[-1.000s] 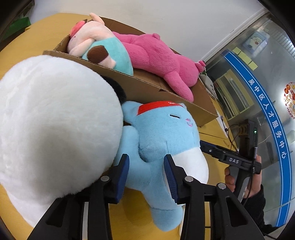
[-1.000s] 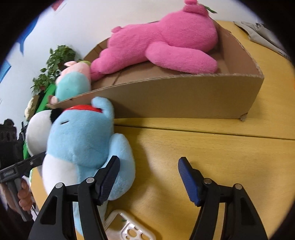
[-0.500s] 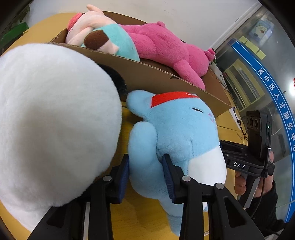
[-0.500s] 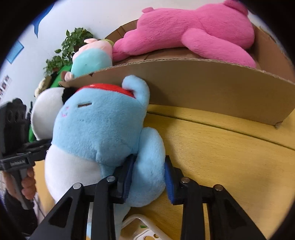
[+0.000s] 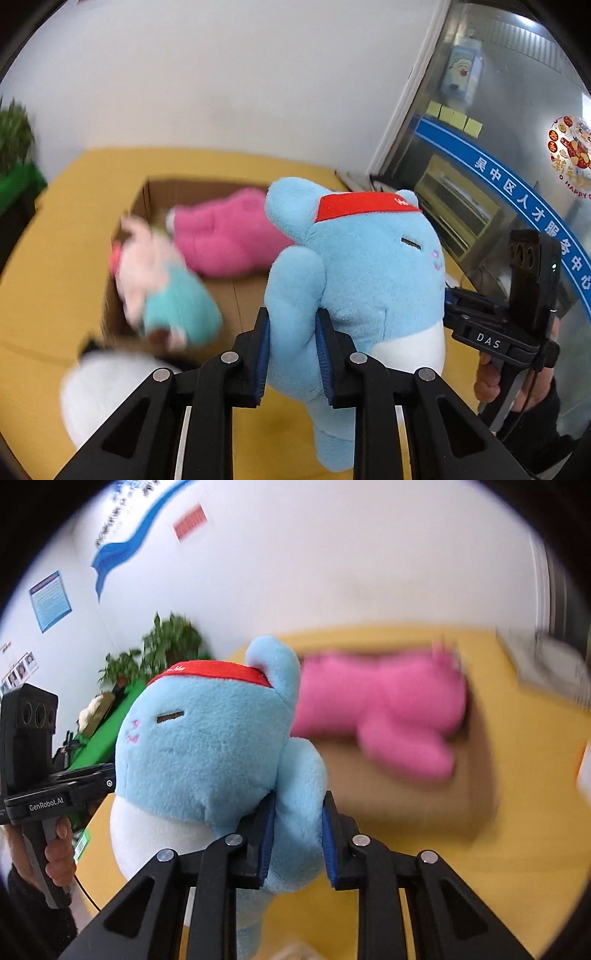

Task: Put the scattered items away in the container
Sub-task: 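Close both grippers on the blue cat plush and lift it, then lower the blue cat plush into the box and open both grippers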

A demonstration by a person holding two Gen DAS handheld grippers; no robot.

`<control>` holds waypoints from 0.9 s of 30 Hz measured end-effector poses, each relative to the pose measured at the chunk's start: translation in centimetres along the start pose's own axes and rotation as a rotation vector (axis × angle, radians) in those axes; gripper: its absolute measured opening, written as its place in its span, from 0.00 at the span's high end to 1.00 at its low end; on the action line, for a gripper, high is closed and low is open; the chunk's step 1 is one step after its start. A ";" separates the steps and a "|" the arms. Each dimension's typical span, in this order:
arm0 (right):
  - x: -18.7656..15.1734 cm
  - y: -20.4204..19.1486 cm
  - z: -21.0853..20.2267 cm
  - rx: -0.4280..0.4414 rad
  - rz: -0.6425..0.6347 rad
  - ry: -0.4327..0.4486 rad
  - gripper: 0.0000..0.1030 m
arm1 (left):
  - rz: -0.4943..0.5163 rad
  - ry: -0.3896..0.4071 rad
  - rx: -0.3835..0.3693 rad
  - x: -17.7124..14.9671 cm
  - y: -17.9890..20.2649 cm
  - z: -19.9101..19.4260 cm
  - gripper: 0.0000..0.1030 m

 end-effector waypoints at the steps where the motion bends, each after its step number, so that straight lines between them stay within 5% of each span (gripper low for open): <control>1: 2.0 0.3 0.3 -0.025 -0.020 0.020 0.79 | 0.013 0.020 0.006 1.6 0.0 0.5 0.77; 7: 7.9 3.1 5.9 -0.106 -0.032 0.021 0.79 | -0.013 -0.031 0.100 6.4 -4.9 8.7 0.77; 13: 3.6 6.1 14.6 -0.142 0.038 -0.162 0.79 | -0.087 -0.195 0.185 3.9 -9.6 17.3 0.75; 19: 0.7 6.2 15.4 -0.216 -0.013 -0.264 0.72 | 0.123 -0.249 0.321 2.7 -7.7 19.4 0.70; 24: 2.3 6.0 11.6 -0.211 0.008 -0.124 0.70 | 0.067 -0.231 0.287 3.1 -8.1 18.6 0.70; 27: 3.2 5.1 12.6 -0.172 -0.035 -0.125 0.70 | 0.012 -0.201 0.271 3.8 -8.3 17.0 0.70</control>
Point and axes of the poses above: each gripper's, at about its wrist camera, not at the fingertips, and z roughly the way its jaws point, y to its right, x to its top, the point moved 4 cm from there along z, roughly the way its jaws point, and after that the axes turned 10 degrees about -z, right-handed, at the moved point
